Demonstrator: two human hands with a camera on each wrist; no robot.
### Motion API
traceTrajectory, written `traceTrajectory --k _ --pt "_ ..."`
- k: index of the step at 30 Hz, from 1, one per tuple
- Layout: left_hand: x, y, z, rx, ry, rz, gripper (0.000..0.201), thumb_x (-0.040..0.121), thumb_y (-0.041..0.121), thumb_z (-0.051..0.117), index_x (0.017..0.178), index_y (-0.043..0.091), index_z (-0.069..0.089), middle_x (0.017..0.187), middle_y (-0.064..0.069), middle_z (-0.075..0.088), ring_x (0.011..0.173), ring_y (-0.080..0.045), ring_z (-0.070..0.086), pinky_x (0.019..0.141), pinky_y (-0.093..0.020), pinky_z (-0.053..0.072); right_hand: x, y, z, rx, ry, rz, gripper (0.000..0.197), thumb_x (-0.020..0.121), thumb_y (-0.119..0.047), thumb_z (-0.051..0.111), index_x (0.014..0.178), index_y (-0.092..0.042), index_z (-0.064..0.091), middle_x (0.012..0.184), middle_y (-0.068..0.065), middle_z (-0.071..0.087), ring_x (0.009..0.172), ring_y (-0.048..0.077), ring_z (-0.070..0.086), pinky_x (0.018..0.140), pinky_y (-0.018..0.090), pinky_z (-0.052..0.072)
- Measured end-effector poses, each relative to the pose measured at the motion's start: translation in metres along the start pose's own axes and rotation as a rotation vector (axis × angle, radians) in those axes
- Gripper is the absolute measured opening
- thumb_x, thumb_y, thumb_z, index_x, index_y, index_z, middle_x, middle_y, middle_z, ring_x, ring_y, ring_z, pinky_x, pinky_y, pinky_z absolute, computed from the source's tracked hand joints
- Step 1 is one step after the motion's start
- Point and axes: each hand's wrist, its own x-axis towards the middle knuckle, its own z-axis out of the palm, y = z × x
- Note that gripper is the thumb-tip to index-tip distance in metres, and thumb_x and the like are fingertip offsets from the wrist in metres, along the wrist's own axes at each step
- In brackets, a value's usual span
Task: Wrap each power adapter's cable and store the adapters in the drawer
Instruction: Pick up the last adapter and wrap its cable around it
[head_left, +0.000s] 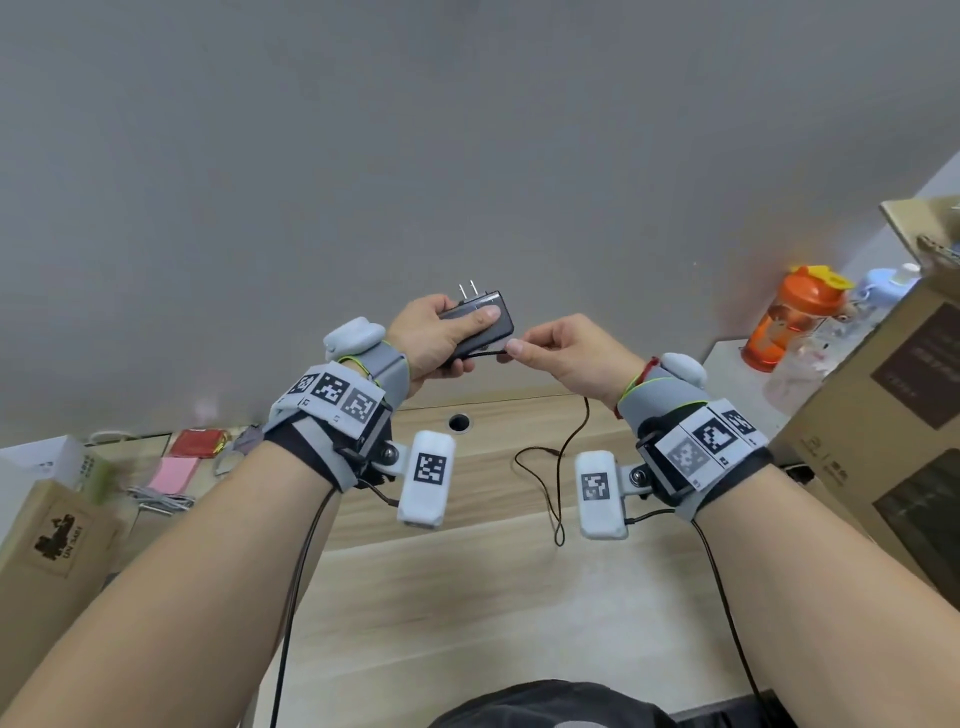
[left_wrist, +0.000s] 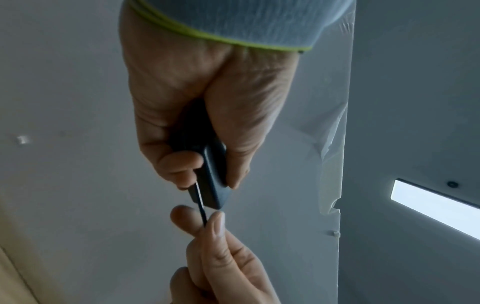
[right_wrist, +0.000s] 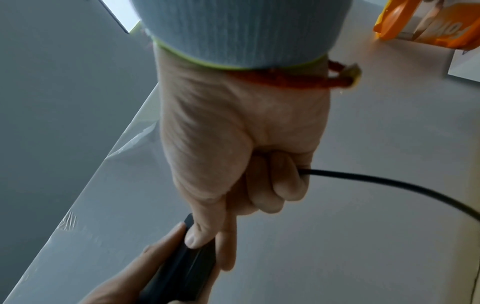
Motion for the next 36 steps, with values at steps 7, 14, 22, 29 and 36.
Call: traceTrajectory --k 7,14,22,29,36 --pt "-0.001 0.007 -0.010 0.137 -0.025 0.093 0.032 0.074 0.029 0.085 0.094 0.009 0.067 0.073 -0.007 0.065 0.046 -0.015 0.054 0.046 -0.023 0.042 0.001 -0.002 -0.007 -0.072 0.021 0.003 0.022 0.090 -0.031 0.070 0.082 -0.011 0.076 0.054 -0.005 0.032 0.045 0.006 0.024 0.045 0.017 0.021" --pt "0.000 0.004 -0.008 0.103 0.059 0.116 0.043 0.070 0.048 0.084 0.089 0.012 0.068 0.072 -0.006 0.067 0.045 -0.016 0.054 0.045 -0.023 0.043 0.005 -0.004 -0.005 -0.119 0.052 -0.026 0.015 0.089 -0.031 0.071 0.079 -0.020 0.076 0.061 -0.002 0.050 0.059 0.008 0.040 0.058 0.020 0.034" --pt "0.001 -0.004 -0.021 0.352 0.046 0.123 0.043 0.058 0.051 0.090 0.080 0.019 0.071 0.073 -0.004 0.071 0.049 -0.020 0.060 0.060 -0.033 0.054 0.003 -0.016 -0.012 -0.115 0.053 -0.039 0.021 0.085 -0.032 0.075 0.075 -0.013 0.075 0.050 -0.007 0.036 0.049 0.008 0.028 0.049 0.019 0.025" --pt "-0.007 -0.001 -0.013 0.466 -0.056 0.149 0.028 0.067 0.042 0.086 0.079 0.021 0.071 0.070 0.000 0.071 0.052 -0.020 0.060 0.062 -0.035 0.055 0.015 -0.023 -0.021 -0.099 0.132 -0.085 0.025 0.081 -0.032 0.079 0.075 -0.009 0.072 0.057 0.002 0.040 0.053 0.011 0.031 0.053 0.022 0.030" --pt "-0.013 0.006 -0.009 0.423 -0.156 0.202 0.023 0.070 0.034 0.086 0.077 0.020 0.070 0.061 0.003 0.066 0.051 -0.018 0.057 0.053 -0.028 0.049 0.023 -0.020 -0.023 -0.032 0.169 -0.096 0.020 0.084 -0.028 0.077 0.069 -0.018 0.067 0.048 -0.012 0.044 0.049 0.004 0.034 0.052 0.015 0.032"
